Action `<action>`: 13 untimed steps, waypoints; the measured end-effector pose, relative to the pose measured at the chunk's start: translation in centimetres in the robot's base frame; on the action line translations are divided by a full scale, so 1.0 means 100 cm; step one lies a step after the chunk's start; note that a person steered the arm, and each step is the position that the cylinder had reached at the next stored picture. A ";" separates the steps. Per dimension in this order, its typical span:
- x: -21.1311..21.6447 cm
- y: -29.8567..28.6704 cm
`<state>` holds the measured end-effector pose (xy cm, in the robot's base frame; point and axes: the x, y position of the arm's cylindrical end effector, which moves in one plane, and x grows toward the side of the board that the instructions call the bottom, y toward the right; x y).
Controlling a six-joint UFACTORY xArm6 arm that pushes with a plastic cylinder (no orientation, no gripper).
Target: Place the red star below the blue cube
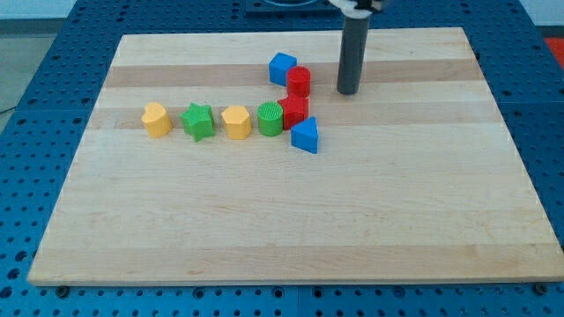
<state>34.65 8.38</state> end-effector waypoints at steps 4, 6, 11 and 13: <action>0.023 -0.115; -0.015 -0.081; 0.090 -0.044; 0.091 -0.110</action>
<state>43.70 -2.63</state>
